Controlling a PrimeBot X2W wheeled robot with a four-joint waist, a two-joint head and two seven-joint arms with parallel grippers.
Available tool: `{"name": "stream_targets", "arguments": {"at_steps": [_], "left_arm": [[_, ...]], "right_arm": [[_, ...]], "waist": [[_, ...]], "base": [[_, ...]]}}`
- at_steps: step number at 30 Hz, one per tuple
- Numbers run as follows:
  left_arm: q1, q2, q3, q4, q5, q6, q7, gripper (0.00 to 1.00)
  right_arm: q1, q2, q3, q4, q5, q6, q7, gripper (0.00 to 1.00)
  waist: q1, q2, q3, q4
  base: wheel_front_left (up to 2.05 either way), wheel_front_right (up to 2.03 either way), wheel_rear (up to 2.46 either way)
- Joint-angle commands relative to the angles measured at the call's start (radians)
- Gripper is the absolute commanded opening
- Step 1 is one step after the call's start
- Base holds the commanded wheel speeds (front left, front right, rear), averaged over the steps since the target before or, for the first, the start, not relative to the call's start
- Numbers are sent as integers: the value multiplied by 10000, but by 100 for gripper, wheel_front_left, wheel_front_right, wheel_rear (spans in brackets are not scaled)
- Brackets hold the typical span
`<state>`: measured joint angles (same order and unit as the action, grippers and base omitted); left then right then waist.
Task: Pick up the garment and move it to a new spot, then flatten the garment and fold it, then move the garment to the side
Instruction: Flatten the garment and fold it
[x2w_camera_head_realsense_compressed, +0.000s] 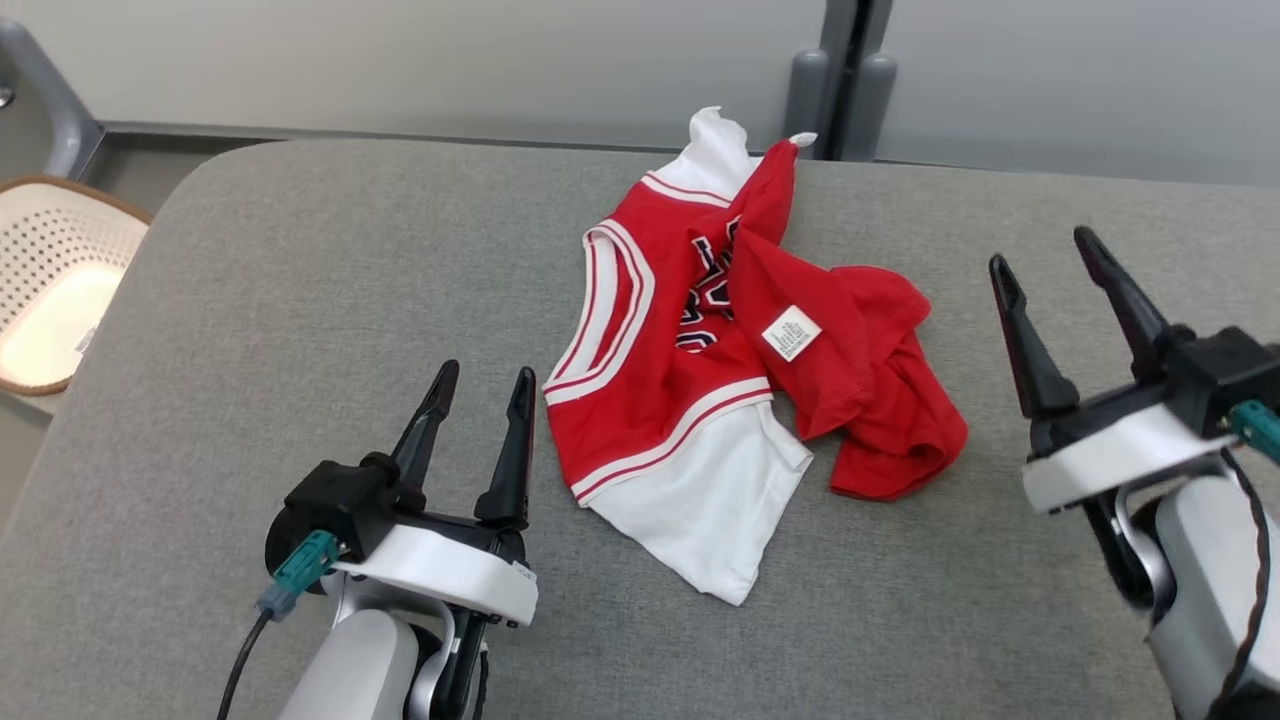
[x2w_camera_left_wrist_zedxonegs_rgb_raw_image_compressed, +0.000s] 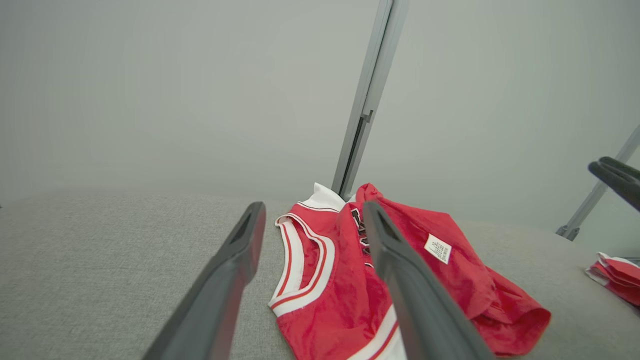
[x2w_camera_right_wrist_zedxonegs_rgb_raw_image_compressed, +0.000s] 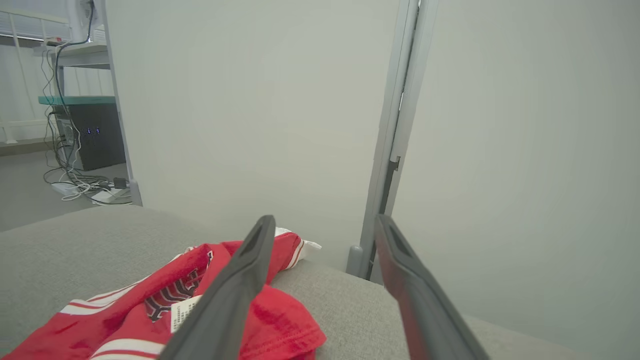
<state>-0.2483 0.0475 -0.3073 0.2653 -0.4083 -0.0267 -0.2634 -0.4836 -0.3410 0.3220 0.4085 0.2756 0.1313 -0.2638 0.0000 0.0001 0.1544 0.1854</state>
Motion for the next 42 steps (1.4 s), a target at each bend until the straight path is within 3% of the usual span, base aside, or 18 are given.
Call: {"name": "stream_targets", "arguments": {"at_steps": [1,9,18,29,35,42], "left_arm": [[135,50,79,12,83,-58,-14,100],[541,50,337,60,331,-225,-14,100],[805,50,258,-30,365,-297,-14,100],[685,52,-5,40,235,-310,-14,100],[523,47,-367,118,-3,-240,-14,100],[287,44,-791,91,-304,-79,-14,100]], "right_arm": [[308,128,-255,-282,-93,-11,-5,100],[2586,1216,-1322,-1664,-998,-9,-7,100],[3269,1720,-1846,-1940,-1547,-9,-8,100],[2773,1356,-830,-1591,-2471,-9,35,100],[1758,990,84,-666,-3322,-11,237,100],[484,613,572,559,-3518,-11,462,100]], "waist": [[0,-1,-255,-338],[0,-1,-508,-881],[0,-1,-548,-958],[0,-1,-420,-396],[0,-1,-31,317],[0,-1,602,1256]], "base": [[0,0,0],[0,0,0],[0,0,0],[0,0,0],[0,0,0],[0,0,0]]}}
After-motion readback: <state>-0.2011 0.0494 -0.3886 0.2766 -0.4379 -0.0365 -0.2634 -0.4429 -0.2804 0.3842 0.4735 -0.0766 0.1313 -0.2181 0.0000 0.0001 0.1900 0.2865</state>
